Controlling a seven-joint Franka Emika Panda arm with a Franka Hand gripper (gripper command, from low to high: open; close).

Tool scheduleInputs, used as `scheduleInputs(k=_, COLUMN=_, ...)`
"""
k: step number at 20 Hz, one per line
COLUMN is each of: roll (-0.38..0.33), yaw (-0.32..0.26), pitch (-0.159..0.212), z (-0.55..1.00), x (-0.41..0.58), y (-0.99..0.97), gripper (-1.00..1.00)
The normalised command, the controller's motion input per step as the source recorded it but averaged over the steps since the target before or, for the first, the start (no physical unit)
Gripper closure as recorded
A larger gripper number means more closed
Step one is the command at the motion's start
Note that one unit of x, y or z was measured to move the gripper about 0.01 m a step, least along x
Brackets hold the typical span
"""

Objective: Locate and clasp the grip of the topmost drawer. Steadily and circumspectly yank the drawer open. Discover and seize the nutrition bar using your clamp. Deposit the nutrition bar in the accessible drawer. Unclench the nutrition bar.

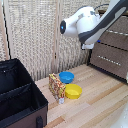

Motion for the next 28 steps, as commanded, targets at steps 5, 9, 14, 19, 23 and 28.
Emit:
scheduleInputs(k=5, roll=-0.101, yaw=0.002, pitch=-0.008, z=0.26, x=-0.26, y=-0.87, gripper=-1.0)
scheduleInputs(k=9, roll=-0.045, yaw=0.031, pitch=-0.007, z=0.12, x=-0.164, y=-0.61, gripper=-1.0)
scheduleInputs(k=14, roll=0.0, yaw=0.019, pitch=0.014, z=-0.01, x=0.046, y=-0.23, gripper=1.0)
scheduleInputs(k=19, roll=0.004, yaw=0.002, pitch=0.0, z=-0.03, x=0.043, y=-0.09, gripper=1.0)
scheduleInputs(k=23, roll=0.008, yaw=0.016, pitch=-0.001, z=0.08, x=0.0, y=-0.34, gripper=1.0)
scheduleInputs(k=28, roll=0.063, yaw=0.03, pitch=0.0, z=0.1, x=0.006, y=-0.06, gripper=1.0)
